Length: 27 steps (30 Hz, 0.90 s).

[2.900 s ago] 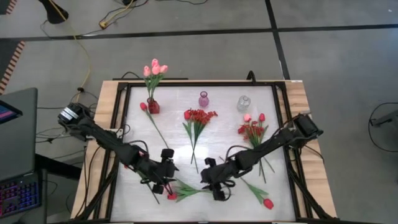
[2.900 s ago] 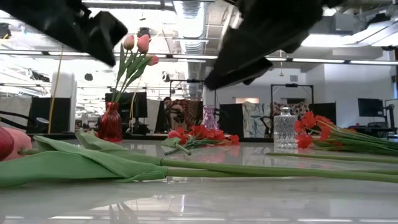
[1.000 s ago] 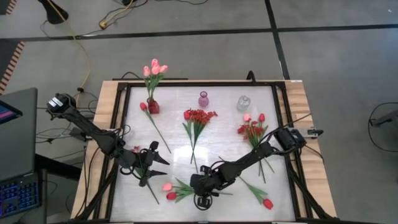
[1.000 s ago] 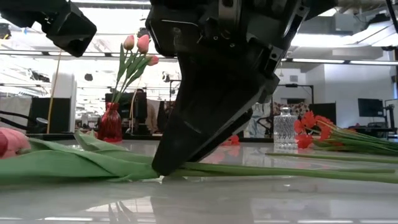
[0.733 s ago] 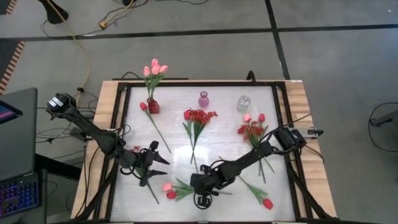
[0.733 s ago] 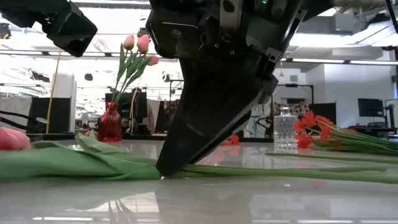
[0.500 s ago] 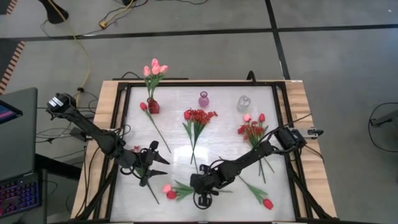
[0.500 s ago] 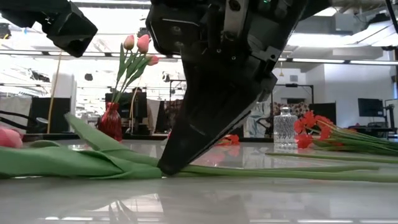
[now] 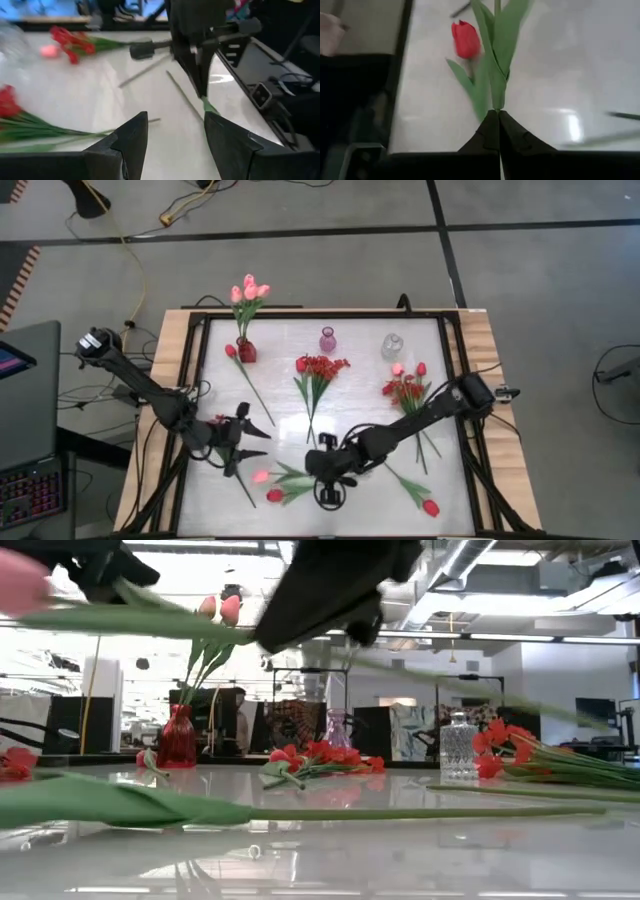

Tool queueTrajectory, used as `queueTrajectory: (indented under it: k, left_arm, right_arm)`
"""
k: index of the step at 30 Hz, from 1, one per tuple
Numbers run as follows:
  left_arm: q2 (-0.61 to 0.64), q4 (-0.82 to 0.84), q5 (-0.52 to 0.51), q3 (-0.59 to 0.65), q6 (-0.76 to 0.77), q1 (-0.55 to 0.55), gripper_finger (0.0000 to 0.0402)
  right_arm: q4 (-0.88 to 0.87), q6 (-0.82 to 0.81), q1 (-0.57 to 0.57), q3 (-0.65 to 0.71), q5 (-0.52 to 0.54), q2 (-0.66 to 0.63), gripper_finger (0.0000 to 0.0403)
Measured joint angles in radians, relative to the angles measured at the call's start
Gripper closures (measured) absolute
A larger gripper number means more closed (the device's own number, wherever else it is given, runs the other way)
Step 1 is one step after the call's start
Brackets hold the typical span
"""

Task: Sort flowers into vase by color
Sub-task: Put the pink tulip into the red vase

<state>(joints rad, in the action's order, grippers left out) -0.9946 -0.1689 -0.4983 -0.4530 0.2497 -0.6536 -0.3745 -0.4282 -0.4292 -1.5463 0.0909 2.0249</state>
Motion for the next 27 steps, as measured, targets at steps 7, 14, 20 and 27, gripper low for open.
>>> queueTrajectory:
  k: [7, 14, 20, 27]
  left_arm:
    - [0.176, -0.105, -0.239, 0.088, -0.049, -0.091, 0.0219]
    - [0.309, -0.322, -0.298, 0.268, -0.009, -0.098, 0.0219]
    - [0.286, -0.435, -0.305, 0.321, 0.022, -0.047, 0.0219]
    - [0.158, -0.537, -0.211, 0.285, 0.025, 0.117, 0.0219]
  right_arm:
    - [-0.248, 0.075, 0.039, 0.005, 0.091, -0.123, 0.0385]
    - [-0.222, 0.197, 0.1, 0.134, 0.123, -0.268, 0.0386]
    - [0.035, 0.363, 0.178, 0.31, 0.141, -0.465, 0.0386]
    - [0.672, 0.434, 0.317, 0.565, -0.086, -0.589, 0.0384]
